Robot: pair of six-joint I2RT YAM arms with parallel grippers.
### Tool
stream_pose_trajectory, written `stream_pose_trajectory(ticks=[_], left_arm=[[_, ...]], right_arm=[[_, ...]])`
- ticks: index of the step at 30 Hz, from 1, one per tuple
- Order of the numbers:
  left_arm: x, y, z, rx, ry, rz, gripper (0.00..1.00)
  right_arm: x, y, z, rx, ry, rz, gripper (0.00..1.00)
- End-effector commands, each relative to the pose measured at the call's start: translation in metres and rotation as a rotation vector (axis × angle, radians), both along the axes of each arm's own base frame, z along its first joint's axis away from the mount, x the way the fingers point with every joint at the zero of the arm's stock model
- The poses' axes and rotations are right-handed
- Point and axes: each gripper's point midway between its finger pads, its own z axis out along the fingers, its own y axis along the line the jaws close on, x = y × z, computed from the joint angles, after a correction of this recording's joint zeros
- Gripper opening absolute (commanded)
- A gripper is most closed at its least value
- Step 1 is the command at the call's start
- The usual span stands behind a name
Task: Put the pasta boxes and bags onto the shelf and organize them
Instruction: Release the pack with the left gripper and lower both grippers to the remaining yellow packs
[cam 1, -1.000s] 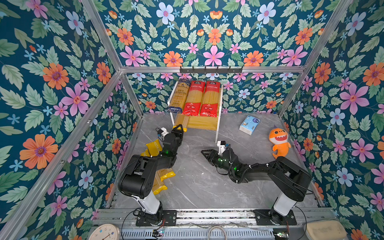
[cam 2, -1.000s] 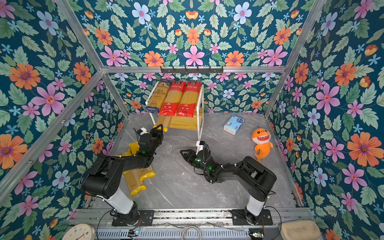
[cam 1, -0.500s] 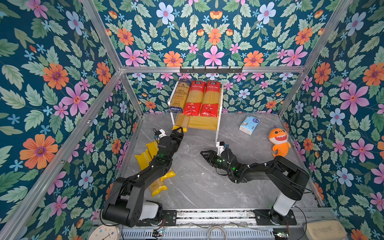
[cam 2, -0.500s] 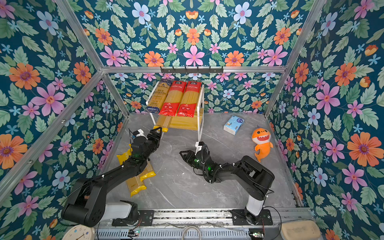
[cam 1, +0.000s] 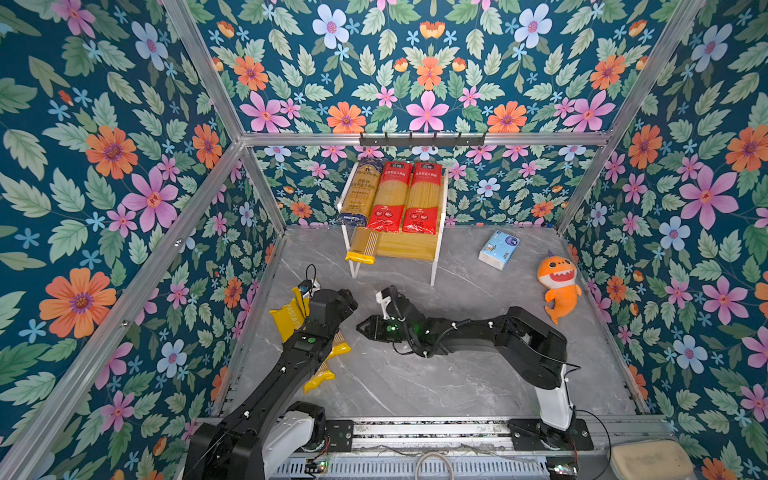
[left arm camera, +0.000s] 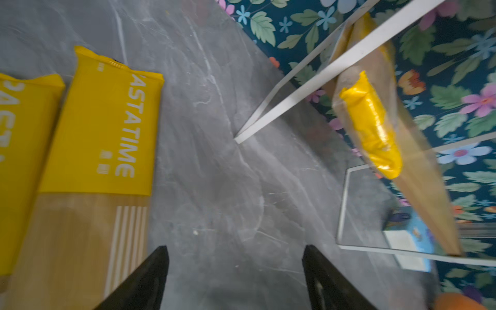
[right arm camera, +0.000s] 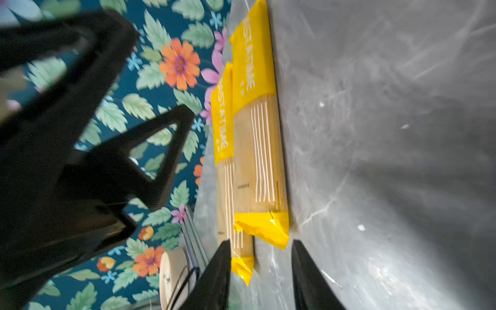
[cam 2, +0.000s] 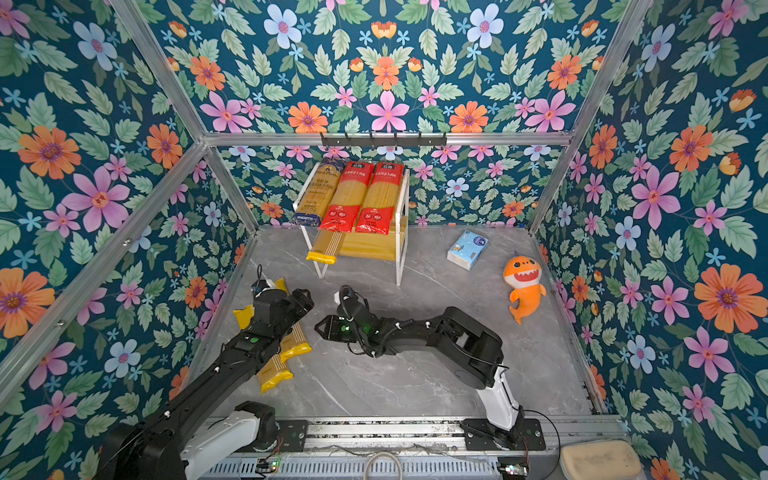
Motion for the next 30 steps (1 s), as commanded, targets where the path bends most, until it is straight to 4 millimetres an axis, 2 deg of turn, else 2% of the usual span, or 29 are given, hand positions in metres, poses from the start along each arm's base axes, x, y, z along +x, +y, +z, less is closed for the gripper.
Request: stream_pose_trajectory(ticks=[1,5,12,18,20,22,27,30], left_arm=[[-0.019,0.032,-0.013,0.149,0.073,0.059,0.82],[-0.026,0.046,-0.006,0.152,0.062,0.095,0.83],[-0.031,0.046,-0.002,0.092,0.033,0.105,0.82],[-0.033,0.043,0.005,0.059,0.008,0.102,0.82],[-0.034,0.042,0.005,0.045,0.003,0.102,0.81],[-0.035,0.041,0.005,0.038,0.001,0.101,0.81],[-0.039,0.046,0.006,0.069,0.008,0.107,0.82],[-0.039,0.046,0.007,0.076,0.005,0.104,0.82]], right_arm=[[-0.018,0.010,-0.025,-0.112,0.028,0.129,0.39],[-0.027,0.031,-0.034,-0.113,0.069,0.200,0.37],[-0.047,0.059,-0.053,-0.117,0.122,0.284,0.33],[-0.047,0.062,-0.047,-0.108,0.102,0.286,0.14],[-0.044,0.058,-0.045,-0.113,0.091,0.278,0.11],[-0.039,0.051,-0.043,-0.122,0.086,0.259,0.14],[-0.018,0.022,-0.047,-0.193,0.090,0.185,0.34],[-0.015,0.019,-0.053,-0.213,0.096,0.188,0.38]])
